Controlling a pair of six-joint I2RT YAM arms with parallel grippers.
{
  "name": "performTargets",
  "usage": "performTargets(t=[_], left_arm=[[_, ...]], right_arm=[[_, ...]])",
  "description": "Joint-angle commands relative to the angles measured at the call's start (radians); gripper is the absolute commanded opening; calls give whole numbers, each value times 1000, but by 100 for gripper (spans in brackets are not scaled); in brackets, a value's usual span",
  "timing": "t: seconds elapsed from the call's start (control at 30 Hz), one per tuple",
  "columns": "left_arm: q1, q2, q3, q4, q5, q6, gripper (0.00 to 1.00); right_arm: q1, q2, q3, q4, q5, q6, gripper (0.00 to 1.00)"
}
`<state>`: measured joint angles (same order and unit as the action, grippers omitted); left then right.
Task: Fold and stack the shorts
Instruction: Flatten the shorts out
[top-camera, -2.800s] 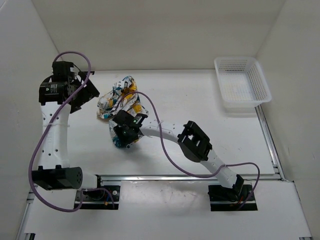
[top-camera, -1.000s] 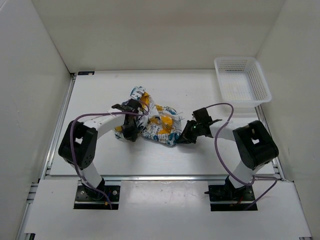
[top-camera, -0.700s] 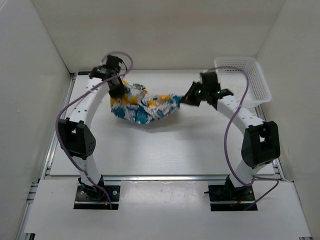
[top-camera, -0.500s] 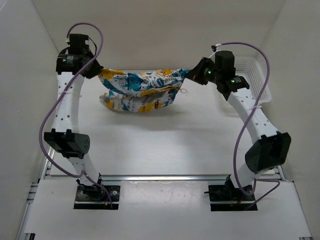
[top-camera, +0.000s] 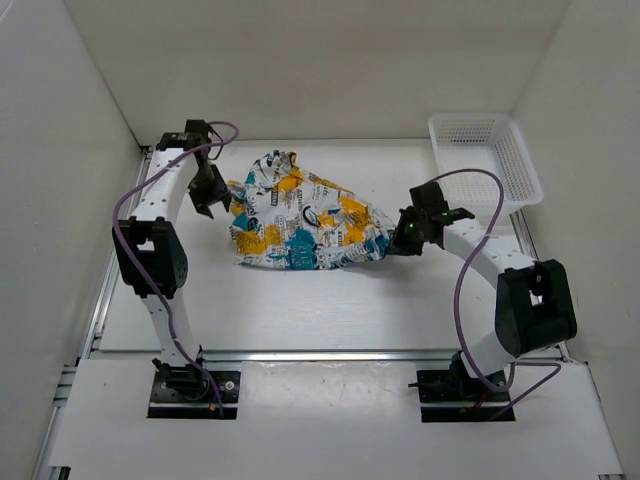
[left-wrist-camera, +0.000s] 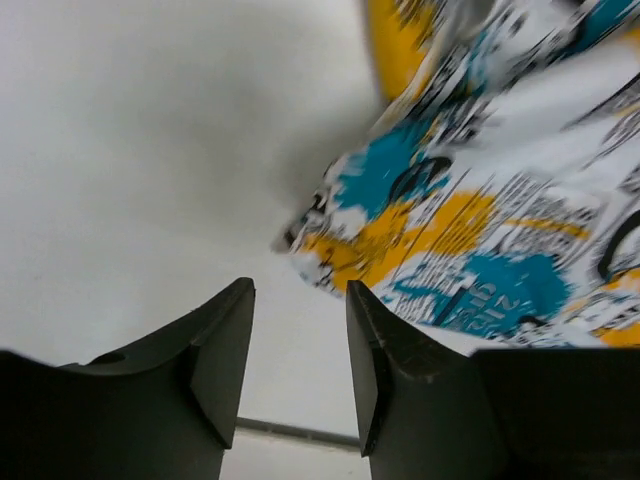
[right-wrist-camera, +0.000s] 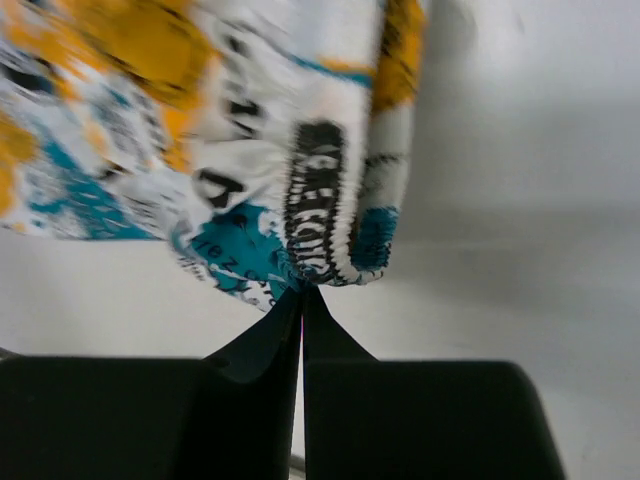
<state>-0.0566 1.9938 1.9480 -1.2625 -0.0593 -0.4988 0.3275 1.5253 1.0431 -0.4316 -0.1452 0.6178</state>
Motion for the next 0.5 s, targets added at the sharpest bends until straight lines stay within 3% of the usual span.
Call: performTargets(t=[0.0, 0.1, 0.13, 0.2, 0.23, 0.33, 0.37, 0.4, 0.47], left_arm=[[-26, -280, -125, 47, 9, -14, 52], [-35, -443, -393, 124, 76, -23, 43], [-49, -498, -526, 147, 99, -23, 32], [-61, -533, -644, 195, 140, -53, 23], [-61, -547, -700, 219, 159, -53, 23], [-72, -569, -888, 334, 231, -78, 42], [-72, -544, -914, 360, 245, -78, 53], [-72, -526, -944, 385, 254, -78, 71], [-72, -480, -945, 429, 263, -78, 77]], right_arm=[[33, -77, -44, 4, 42, -32, 1], [33, -126, -104, 4, 52, -32, 1], [33, -137, -116, -5, 52, -32, 1], [42, -165, -155, -6, 52, -32, 1], [42, -165, -166, -6, 52, -32, 1], [42, -194, -201, -15, 52, -32, 1], [42, -203, -201, -15, 52, -32, 1], [42, -212, -210, -25, 64, -41, 1], [42, -226, -210, -35, 74, -41, 1]])
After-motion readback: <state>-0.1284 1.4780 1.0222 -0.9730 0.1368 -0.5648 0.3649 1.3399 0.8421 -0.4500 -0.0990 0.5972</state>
